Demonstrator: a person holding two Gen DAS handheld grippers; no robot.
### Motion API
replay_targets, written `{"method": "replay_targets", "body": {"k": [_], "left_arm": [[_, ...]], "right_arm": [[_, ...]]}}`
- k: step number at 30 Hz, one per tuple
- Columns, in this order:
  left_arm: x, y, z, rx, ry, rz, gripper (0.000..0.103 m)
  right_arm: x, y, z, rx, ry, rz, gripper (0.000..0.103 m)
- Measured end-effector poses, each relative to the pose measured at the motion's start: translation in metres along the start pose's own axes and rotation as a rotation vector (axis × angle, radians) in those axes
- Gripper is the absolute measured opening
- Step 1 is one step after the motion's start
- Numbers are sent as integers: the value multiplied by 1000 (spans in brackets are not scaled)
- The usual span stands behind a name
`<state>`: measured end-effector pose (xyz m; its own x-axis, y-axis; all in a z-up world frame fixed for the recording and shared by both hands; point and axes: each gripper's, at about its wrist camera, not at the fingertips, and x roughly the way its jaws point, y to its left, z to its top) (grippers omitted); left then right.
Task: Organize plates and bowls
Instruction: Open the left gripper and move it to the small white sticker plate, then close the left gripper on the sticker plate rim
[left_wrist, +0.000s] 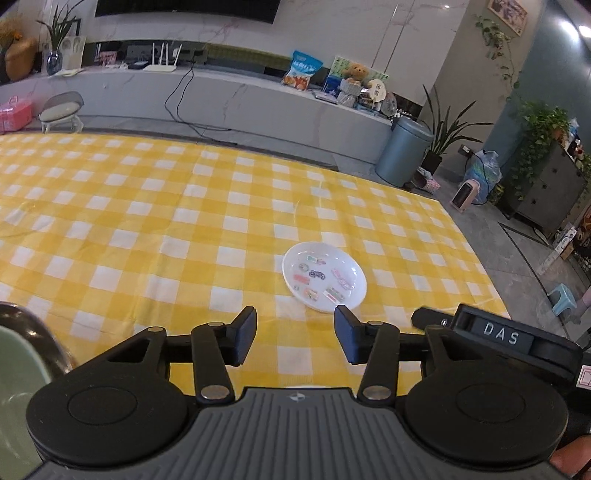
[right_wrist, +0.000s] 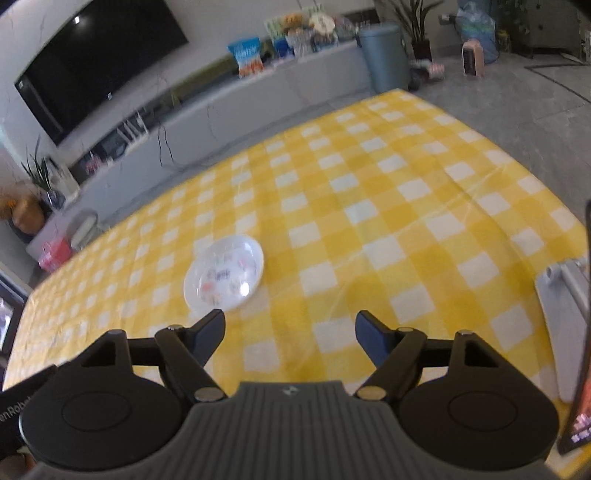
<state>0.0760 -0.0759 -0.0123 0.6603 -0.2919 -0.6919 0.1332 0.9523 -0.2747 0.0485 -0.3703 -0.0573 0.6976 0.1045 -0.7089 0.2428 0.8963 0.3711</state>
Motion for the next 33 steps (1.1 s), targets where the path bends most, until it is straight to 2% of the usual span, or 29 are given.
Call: {"method": "replay_targets", "body": {"k": [3, 5, 8, 12, 14, 22, 33], "left_arm": [[9, 1, 2, -6, 11, 12, 56], [16, 3, 3, -19, 20, 16, 56], [25, 7, 6, -38, 22, 10, 56], [39, 13, 13, -78, 18, -27, 56], [48, 14, 16, -93, 24, -28, 56], [82, 23, 25, -132, 62, 7, 55], [108, 23, 30, -124, 98, -18, 55]], "right_arm": [[12, 5, 6, -50, -24, -9, 70], [22, 9, 11, -74, -14, -12, 62], [32, 13, 15, -85, -4, -19, 55], [44, 6, 24, -19, 29, 23, 52], [48, 4, 27, 9, 39, 41, 47], [77, 11, 30, 3, 93, 37, 42], [95, 20, 32, -37, 114, 32, 42]]}}
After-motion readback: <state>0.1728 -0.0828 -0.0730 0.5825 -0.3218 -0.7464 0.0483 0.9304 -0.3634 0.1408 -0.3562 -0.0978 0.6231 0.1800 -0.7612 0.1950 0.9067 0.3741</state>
